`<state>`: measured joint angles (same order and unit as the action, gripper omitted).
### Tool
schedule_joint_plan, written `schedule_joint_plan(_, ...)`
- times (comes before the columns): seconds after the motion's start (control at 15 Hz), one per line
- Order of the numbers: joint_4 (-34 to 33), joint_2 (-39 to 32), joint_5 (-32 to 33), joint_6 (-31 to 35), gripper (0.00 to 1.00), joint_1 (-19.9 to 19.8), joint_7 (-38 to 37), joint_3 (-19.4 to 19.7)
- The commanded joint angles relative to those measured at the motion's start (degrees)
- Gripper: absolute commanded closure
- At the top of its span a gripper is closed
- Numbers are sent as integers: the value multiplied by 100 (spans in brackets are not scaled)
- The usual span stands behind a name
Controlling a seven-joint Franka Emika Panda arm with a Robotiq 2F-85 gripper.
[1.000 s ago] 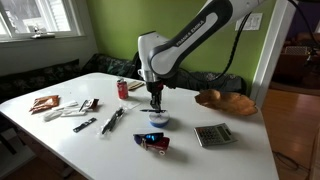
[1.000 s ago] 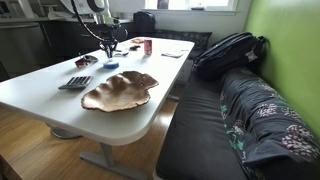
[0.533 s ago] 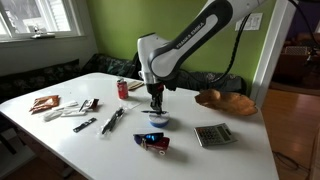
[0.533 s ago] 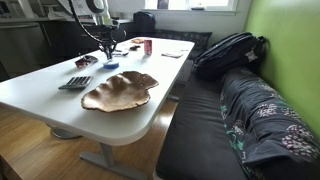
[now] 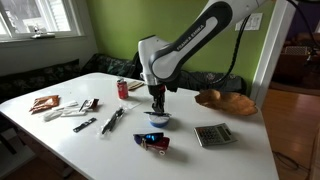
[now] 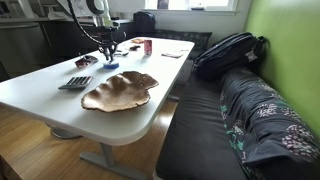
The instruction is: Remove the pen from the key bowl and put it on white object
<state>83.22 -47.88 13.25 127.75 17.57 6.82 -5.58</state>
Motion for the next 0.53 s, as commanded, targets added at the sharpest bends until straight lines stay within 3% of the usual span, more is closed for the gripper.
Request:
schedule_joint_plan(0.0, 498, 557, 116, 164, 40, 9, -207, 59)
schedule_joint_plan(0.33, 1746, 1937, 5, 1980, 3, -302, -286, -39)
schedule_joint_plan(0.4, 846, 1219, 10, 1386, 0, -167, -263, 0)
schedule_joint_plan(0.47, 977, 1425, 11, 1452, 13, -198, -260, -5)
